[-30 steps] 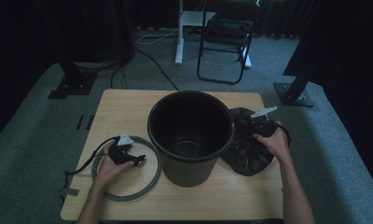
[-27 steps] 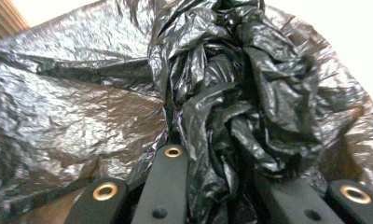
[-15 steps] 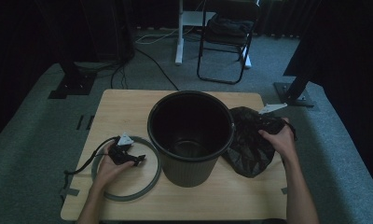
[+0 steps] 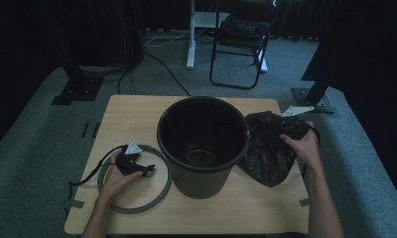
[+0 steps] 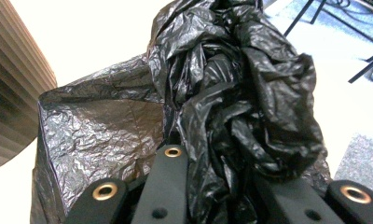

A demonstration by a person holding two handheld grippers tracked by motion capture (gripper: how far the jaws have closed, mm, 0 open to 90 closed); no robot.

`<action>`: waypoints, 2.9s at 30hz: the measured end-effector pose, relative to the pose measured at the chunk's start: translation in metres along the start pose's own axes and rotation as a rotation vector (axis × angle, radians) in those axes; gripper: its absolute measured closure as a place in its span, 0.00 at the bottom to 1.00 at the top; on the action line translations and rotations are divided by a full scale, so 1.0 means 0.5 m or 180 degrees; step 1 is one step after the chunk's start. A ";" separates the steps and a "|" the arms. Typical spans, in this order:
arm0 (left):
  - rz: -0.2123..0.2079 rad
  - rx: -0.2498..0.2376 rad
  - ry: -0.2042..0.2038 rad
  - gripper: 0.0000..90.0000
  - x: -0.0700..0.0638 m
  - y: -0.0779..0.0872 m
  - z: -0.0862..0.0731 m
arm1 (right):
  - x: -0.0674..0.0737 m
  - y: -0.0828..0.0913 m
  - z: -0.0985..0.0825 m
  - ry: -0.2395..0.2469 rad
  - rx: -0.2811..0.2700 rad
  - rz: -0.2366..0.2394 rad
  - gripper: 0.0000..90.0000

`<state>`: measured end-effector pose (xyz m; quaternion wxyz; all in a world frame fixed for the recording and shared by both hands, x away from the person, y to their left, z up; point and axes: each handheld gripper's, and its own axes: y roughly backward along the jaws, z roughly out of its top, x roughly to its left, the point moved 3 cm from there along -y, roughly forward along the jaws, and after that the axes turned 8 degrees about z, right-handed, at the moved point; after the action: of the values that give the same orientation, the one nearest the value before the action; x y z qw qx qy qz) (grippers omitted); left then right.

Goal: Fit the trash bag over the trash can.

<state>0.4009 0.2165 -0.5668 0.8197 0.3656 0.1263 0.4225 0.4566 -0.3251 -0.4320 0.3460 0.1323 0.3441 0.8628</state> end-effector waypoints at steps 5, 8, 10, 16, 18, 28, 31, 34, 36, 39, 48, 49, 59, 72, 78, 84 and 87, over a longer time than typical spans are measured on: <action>0.0000 -0.0001 0.0001 0.12 0.000 0.000 0.000 | -0.004 0.021 0.015 0.0003 -0.0109 -0.0021 0.93; 0.0000 0.0000 0.0000 0.12 0.000 0.000 0.000 | -0.008 0.036 0.024 0.0014 -0.0174 -0.0038 0.93; 0.0000 0.0000 0.0001 0.12 0.000 0.000 0.000 | -0.009 0.046 0.030 0.0030 -0.0212 -0.0053 0.93; 0.0001 0.0000 0.0001 0.12 0.000 0.000 0.000 | -0.012 0.072 0.048 0.0019 -0.0351 -0.0067 0.93; 0.0001 0.0000 0.0001 0.12 0.000 0.000 0.000 | -0.012 0.079 0.056 0.0034 -0.0379 -0.0072 0.93; 0.0000 0.0000 0.0001 0.12 0.000 0.000 0.000 | -0.008 0.106 0.086 0.0099 -0.0531 -0.0108 0.92; 0.0000 0.0000 0.0001 0.12 0.000 0.000 0.000 | -0.008 0.120 0.094 0.0115 -0.0583 -0.0131 0.92; 0.0000 0.0000 0.0001 0.12 0.000 0.000 0.000 | -0.006 0.135 0.102 0.0137 -0.0639 -0.0152 0.92; 0.0001 0.0000 0.0001 0.12 0.000 0.000 0.000 | -0.006 0.145 0.107 0.0152 -0.0677 -0.0165 0.92; 0.0001 0.0001 0.0001 0.12 0.000 0.000 0.000 | -0.007 0.160 0.113 0.0162 -0.0739 -0.0176 0.92; 0.0000 0.0001 0.0001 0.12 0.000 0.000 0.000 | -0.013 0.210 0.131 0.0134 -0.1001 -0.0196 0.92; 0.0001 0.0000 0.0002 0.12 0.000 0.000 0.000 | -0.014 0.215 0.133 0.0131 -0.1033 -0.0198 0.92; 0.0001 0.0000 0.0001 0.12 0.000 0.000 0.000 | -0.016 0.263 0.146 0.0134 -0.1252 -0.0221 0.92; 0.0001 0.0001 0.0001 0.12 0.000 0.000 0.000 | -0.016 0.342 0.159 0.0121 -0.1682 -0.0129 0.92; 0.0002 0.0001 0.0003 0.12 0.000 0.000 0.000 | -0.001 0.369 0.169 0.0191 -0.1820 -0.0016 0.92; 0.0004 0.0002 0.0003 0.12 0.000 0.000 0.000 | 0.021 0.379 0.185 0.0307 -0.1927 0.0096 0.92; 0.0004 0.0002 0.0003 0.12 0.000 0.000 0.000 | 0.034 0.380 0.194 0.0363 -0.1955 0.0171 0.92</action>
<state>0.4009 0.2164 -0.5668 0.8193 0.3656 0.1266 0.4231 0.3933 -0.3641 -0.2311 0.3270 -0.0180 0.0826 0.9412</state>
